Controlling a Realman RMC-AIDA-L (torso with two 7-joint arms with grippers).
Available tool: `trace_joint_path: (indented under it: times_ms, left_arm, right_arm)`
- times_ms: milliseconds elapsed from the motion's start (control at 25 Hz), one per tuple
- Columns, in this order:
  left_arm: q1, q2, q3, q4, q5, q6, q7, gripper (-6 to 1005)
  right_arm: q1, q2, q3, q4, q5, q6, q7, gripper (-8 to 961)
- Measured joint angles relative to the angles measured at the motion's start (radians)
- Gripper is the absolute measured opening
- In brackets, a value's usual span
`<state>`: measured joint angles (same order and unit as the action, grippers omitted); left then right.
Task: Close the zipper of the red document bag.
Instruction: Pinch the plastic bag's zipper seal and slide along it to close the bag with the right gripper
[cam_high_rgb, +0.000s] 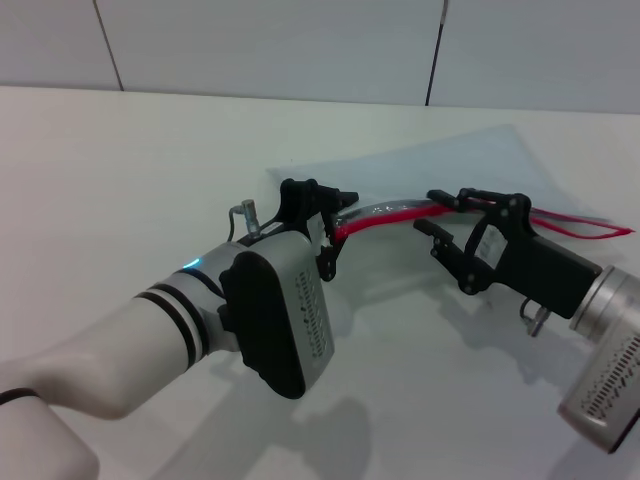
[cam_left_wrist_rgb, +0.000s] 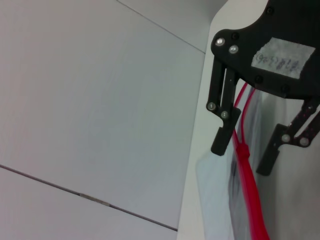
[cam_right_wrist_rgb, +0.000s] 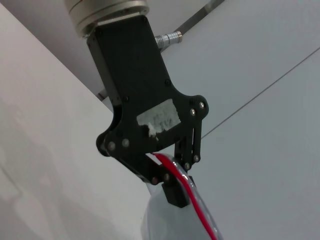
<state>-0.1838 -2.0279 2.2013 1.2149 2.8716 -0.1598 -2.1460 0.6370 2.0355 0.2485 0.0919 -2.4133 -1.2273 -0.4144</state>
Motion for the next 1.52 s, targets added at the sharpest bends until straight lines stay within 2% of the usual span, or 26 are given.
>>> trace_joint_path:
  times_ms: [240,480,1000,1520]
  left_arm:
    - [0.000,0.000,0.001,-0.008,0.000,-0.023,0.000,55]
    - [0.000,0.000,0.000,-0.009,-0.001,-0.023,0.000,54]
    - [-0.006,0.000,-0.005,-0.020,-0.002,-0.023,0.000,55]
    - [-0.009,0.000,0.001,-0.021,-0.002,-0.023,0.000,55]
  right_arm:
    - [0.007,0.000,0.000,0.002,0.001,0.010,-0.001,299]
    - [0.008,0.000,0.000,0.011,0.001,0.010,-0.002,264]
    - [0.005,0.000,-0.004,0.030,0.000,0.010,-0.044,120]
    - [0.001,0.000,-0.002,0.026,0.000,0.011,-0.055,68]
